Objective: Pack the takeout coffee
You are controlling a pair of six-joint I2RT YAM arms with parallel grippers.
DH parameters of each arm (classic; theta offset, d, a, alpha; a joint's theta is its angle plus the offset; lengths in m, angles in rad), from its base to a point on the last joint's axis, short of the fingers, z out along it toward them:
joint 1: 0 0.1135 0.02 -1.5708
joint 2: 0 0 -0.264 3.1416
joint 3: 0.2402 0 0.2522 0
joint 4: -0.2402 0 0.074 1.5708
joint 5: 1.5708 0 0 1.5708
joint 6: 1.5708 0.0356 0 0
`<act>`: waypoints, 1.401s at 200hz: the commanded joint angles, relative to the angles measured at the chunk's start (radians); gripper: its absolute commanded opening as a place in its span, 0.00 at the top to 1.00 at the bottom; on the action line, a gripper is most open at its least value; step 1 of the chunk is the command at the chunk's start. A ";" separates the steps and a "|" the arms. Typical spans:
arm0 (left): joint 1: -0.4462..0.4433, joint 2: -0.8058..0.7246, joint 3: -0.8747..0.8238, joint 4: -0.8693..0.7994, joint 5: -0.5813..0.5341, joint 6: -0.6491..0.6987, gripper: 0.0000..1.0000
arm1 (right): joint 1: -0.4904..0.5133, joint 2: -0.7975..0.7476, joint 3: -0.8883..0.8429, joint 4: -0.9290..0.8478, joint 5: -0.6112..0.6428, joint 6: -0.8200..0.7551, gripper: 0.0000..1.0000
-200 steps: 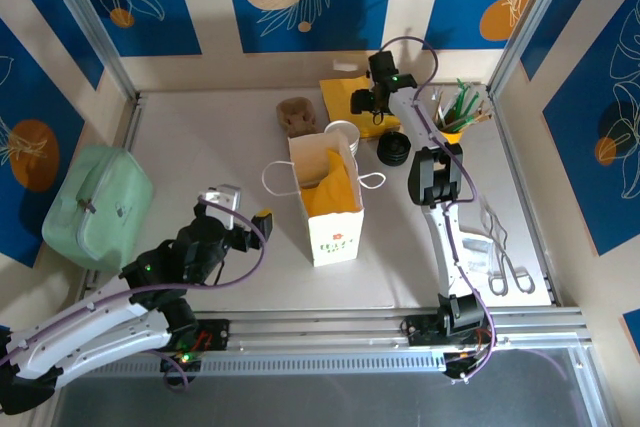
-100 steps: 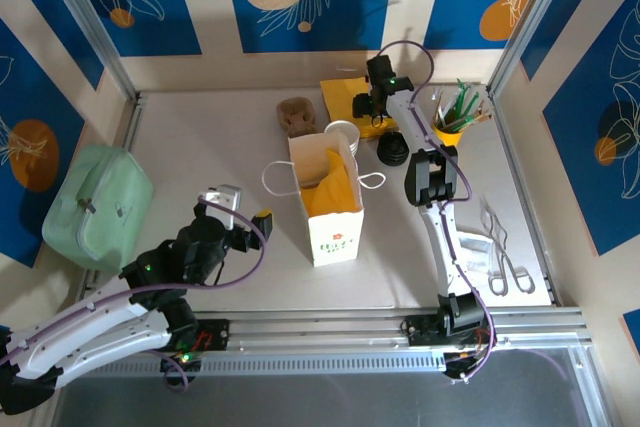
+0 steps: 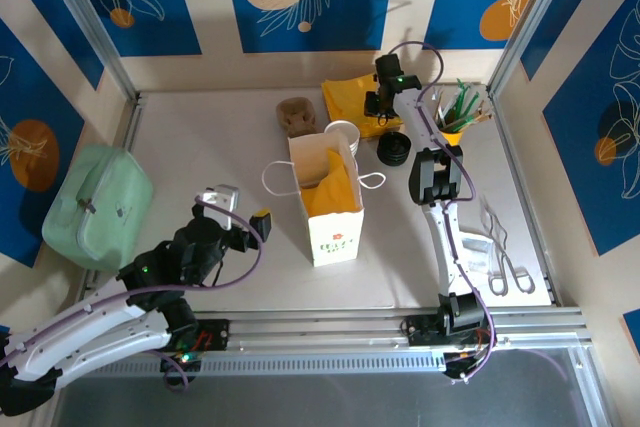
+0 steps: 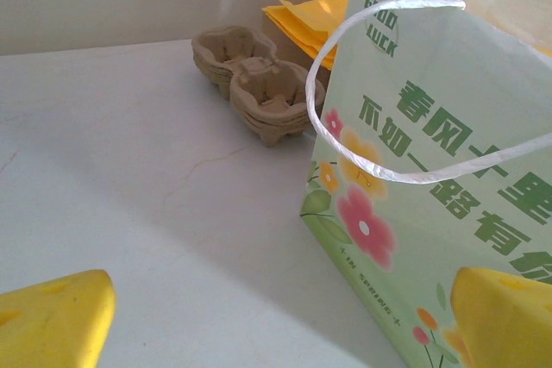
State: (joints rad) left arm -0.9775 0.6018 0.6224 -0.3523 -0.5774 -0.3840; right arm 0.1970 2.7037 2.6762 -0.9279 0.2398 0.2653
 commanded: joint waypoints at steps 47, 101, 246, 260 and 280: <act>-0.006 -0.039 -0.003 -0.003 -0.001 0.013 0.01 | 0.007 -0.069 0.026 -0.041 -0.108 0.056 0.73; -0.006 -0.045 0.011 -0.011 -0.002 0.016 0.01 | 0.004 -0.146 0.050 -0.051 -0.142 0.043 0.82; -0.006 -0.027 0.068 -0.049 0.059 -0.001 0.01 | 0.009 -0.621 0.043 -0.316 -0.264 0.040 0.90; -0.006 -0.026 0.069 -0.053 0.071 -0.006 0.01 | 0.009 -0.681 0.026 -0.344 -0.320 0.057 0.90; -0.006 -0.026 0.072 -0.059 0.086 -0.013 0.01 | 0.019 -0.766 -0.027 -0.368 -0.414 0.078 0.90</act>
State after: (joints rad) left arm -0.9775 0.5789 0.6617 -0.3904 -0.5236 -0.3862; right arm 0.2016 2.0380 2.6801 -1.2079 -0.0261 0.3153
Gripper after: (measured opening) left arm 0.994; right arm 0.104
